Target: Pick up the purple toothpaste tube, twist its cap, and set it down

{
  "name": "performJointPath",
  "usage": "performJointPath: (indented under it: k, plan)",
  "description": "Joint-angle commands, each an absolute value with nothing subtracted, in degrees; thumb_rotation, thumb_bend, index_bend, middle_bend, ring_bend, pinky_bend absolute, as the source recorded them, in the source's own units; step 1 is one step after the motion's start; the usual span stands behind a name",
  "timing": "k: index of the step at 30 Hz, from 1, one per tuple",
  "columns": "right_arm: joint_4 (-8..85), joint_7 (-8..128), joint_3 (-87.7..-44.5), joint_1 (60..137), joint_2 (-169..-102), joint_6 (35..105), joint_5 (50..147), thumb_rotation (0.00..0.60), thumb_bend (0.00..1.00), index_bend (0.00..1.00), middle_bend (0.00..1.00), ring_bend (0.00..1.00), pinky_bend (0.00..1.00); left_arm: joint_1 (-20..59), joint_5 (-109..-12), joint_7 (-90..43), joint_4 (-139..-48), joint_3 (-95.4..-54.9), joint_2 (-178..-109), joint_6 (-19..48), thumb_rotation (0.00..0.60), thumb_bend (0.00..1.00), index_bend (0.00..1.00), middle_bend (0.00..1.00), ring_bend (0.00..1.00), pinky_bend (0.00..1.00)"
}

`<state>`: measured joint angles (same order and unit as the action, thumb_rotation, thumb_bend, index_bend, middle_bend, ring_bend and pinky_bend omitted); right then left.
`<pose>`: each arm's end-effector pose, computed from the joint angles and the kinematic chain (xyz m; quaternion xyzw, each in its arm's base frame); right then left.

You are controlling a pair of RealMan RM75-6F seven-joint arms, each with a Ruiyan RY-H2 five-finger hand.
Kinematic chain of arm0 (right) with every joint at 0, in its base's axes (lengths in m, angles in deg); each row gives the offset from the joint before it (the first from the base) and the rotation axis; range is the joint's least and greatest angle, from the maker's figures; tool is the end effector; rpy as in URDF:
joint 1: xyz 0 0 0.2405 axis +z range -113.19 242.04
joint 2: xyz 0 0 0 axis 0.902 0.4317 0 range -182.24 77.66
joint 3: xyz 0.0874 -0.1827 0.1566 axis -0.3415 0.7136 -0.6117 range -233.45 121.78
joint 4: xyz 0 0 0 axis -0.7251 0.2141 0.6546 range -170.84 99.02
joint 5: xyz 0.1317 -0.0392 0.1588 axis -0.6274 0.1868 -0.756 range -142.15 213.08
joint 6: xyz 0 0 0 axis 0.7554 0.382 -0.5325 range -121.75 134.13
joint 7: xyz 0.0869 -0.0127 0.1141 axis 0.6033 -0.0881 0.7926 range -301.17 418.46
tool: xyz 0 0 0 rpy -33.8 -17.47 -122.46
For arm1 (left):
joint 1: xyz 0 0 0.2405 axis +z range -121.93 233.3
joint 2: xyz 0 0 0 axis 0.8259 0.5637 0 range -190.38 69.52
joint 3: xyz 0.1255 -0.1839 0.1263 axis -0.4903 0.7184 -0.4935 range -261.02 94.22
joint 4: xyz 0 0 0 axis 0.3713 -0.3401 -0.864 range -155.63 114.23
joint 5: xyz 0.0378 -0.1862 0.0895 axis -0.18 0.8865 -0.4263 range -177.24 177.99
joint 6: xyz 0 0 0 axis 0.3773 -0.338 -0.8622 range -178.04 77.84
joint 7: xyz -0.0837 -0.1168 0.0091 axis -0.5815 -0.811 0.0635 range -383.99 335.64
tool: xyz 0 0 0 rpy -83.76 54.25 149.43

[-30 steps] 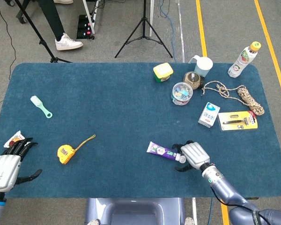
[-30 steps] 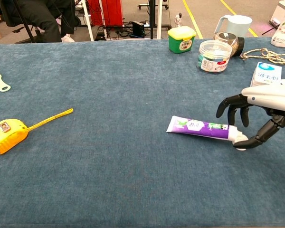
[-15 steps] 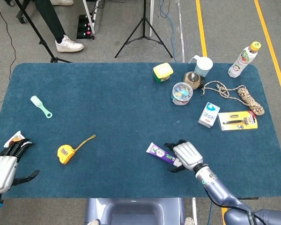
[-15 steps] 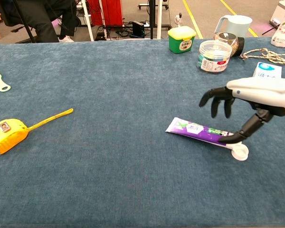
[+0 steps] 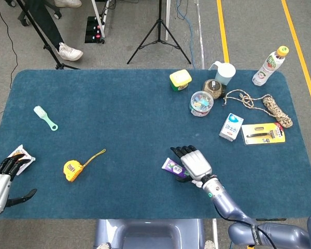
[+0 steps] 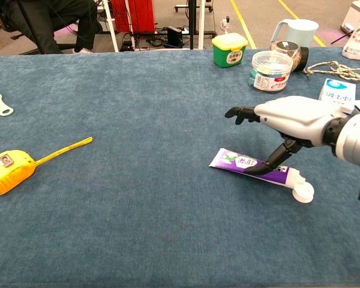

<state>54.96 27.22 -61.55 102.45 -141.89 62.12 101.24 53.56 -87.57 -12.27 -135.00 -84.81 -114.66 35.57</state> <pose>-0.1537 -0.2945 -0.0365 0.7925 -0.3382 0.3168 0.3964 -0.2533 0.1479 0.1719 -0.6106 -0.4129 -0.3629 0.5700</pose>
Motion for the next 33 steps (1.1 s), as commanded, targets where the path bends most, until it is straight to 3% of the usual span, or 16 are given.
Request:
performJointPath:
  k: [1,21,33]
  plan:
    - [54.4,24.4,-61.7,103.2,-143.8,63.0,99.8,0.357,0.28,0.0,0.14,0.15,0.16,53.8,-87.8,-12.7,-134.9,-84.8,-114.3,35.9,0.529,0.15,0.21,0.17,0.14,0.29]
    - [43.7,16.9,-61.3,103.8,-151.8,66.6,98.1,0.386,0.28,0.0,0.13,0.13,0.15,55.5,-89.0,-15.3,-134.3,-85.4,-112.2,38.0,0.53,0.15,0.21,0.17,0.14,0.29]
    - [38.5,15.2,-63.9,103.2,-152.7,68.4,94.3,0.416,0.28,0.0,0.13,0.13,0.15,55.8,-89.6,-15.1,-134.8,-85.2,-112.0,38.5,0.53,0.15,0.21,0.17,0.14,0.29]
